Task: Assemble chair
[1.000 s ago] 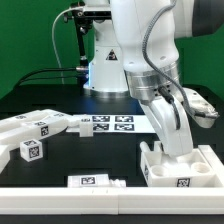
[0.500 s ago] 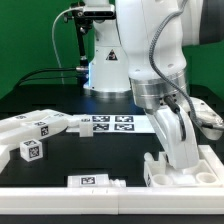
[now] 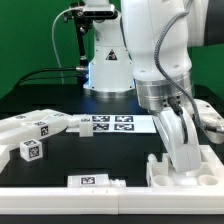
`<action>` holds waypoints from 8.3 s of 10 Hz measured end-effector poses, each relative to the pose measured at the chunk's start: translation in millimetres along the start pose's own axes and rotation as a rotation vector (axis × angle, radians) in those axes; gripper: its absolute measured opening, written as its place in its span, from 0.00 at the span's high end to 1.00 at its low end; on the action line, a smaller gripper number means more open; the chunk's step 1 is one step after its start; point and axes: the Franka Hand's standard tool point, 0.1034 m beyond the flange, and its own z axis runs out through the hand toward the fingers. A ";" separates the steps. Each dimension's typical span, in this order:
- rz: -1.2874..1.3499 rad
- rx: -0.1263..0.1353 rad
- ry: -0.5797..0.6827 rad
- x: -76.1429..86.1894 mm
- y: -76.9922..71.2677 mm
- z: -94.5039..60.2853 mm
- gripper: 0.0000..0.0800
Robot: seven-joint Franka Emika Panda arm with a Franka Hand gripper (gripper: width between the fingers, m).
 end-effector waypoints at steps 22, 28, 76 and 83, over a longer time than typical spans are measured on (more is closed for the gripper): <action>-0.809 -0.052 -0.021 134.3 -28.3 -71.2 0.19; -1.030 -0.123 0.035 135.0 -43.6 -70.0 0.19; -0.864 0.035 0.017 156.3 -20.2 -28.9 0.19; -0.942 0.022 0.004 115.3 8.9 -41.2 0.65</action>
Offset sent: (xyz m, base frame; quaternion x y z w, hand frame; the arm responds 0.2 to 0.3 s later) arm 0.0000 0.0000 0.0000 0.0000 0.0000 0.0000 1.0000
